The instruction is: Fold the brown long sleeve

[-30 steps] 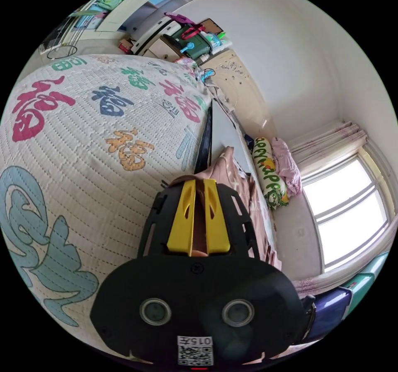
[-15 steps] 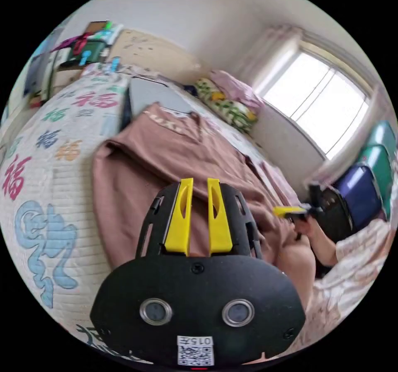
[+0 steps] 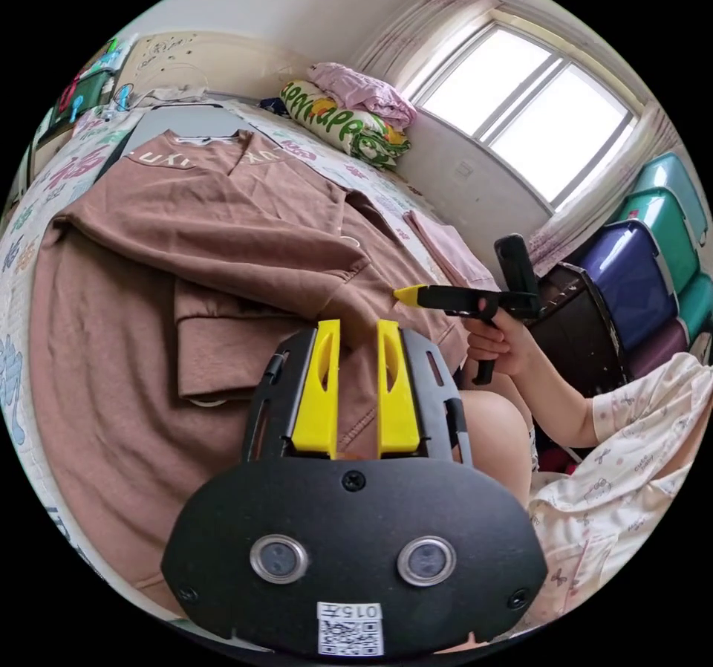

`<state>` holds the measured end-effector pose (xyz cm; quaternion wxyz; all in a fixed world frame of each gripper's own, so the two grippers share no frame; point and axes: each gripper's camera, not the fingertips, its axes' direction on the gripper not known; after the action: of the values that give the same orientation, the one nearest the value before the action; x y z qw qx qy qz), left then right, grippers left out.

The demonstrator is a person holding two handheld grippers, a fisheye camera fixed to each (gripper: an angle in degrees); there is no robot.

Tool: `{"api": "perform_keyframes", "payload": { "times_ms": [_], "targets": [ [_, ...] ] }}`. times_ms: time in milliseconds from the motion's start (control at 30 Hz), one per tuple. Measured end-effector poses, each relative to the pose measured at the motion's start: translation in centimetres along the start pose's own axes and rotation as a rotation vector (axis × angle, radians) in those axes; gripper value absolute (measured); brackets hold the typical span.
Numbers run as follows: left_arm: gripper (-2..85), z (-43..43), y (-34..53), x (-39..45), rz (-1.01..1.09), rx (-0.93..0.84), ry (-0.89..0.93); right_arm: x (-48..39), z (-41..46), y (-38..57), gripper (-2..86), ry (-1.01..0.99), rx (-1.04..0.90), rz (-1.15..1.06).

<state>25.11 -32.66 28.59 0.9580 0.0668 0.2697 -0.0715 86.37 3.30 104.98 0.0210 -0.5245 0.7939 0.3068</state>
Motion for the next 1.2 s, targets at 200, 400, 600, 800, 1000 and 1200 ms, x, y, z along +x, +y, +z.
{"api": "perform_keyframes", "payload": {
  "times_ms": [200,400,600,800,1000,1200],
  "targets": [
    [0.7,-2.2,0.1,2.2,0.022,0.042,0.013,-0.7,1.5,0.8,0.6,0.028,-0.018,-0.063],
    [1.7,-1.1,1.3,2.7,-0.021,-0.007,-0.018,-0.1,6.3,2.9,1.2,0.158,-0.083,-0.104],
    [6.1,-5.8,-0.7,5.0,0.035,0.113,-0.147,0.1,5.1,1.3,5.8,0.193,0.022,-0.138],
    [9.0,-4.2,-4.0,3.9,0.028,0.090,-0.154,0.7,12.8,-3.5,7.9,0.168,-0.052,-0.137],
    [6.0,-1.4,-3.8,5.7,0.104,0.078,-0.221,0.8,20.9,-4.6,4.1,0.248,-0.093,-0.129],
    [5.1,-0.5,-3.1,2.4,0.009,0.002,-0.128,-0.5,26.2,-3.2,2.5,0.359,-0.144,-0.250]
  ]
}}
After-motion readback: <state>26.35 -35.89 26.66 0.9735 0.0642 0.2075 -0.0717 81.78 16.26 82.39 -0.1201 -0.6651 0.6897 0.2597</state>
